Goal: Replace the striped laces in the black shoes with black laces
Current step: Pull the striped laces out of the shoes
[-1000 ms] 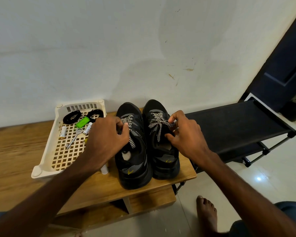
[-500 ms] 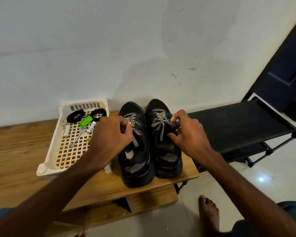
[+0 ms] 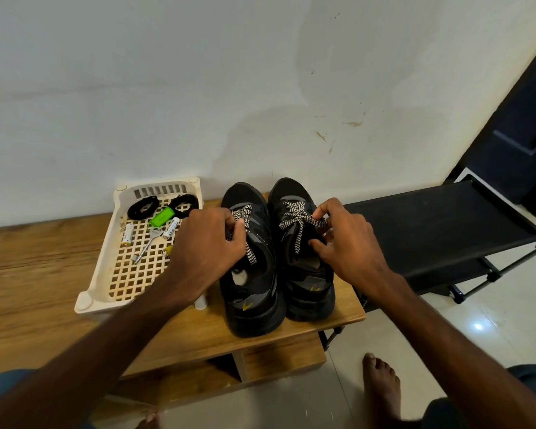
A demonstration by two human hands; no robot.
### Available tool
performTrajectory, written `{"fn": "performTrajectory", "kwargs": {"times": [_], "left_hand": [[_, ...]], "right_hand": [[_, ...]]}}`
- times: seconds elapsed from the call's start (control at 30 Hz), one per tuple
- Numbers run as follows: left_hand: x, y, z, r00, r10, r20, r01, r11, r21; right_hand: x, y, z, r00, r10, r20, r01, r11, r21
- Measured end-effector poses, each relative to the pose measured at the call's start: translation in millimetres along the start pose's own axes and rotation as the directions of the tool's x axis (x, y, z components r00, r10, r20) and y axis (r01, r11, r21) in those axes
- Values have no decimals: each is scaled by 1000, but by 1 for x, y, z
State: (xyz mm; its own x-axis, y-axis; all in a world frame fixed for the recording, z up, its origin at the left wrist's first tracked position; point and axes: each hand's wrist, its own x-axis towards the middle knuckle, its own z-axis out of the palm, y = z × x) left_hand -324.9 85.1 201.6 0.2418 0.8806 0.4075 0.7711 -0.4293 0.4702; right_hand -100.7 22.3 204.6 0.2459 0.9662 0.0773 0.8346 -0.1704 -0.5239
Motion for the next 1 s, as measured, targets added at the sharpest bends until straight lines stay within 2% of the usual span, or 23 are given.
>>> {"fn": "performTrajectory", "kwargs": {"times": [1.0], "left_hand": [[-1,-1,1,1000,1,7,-1,1000,9]], "right_hand": [[0,0,0,1000,-8,13,8,1000,-19]]}}
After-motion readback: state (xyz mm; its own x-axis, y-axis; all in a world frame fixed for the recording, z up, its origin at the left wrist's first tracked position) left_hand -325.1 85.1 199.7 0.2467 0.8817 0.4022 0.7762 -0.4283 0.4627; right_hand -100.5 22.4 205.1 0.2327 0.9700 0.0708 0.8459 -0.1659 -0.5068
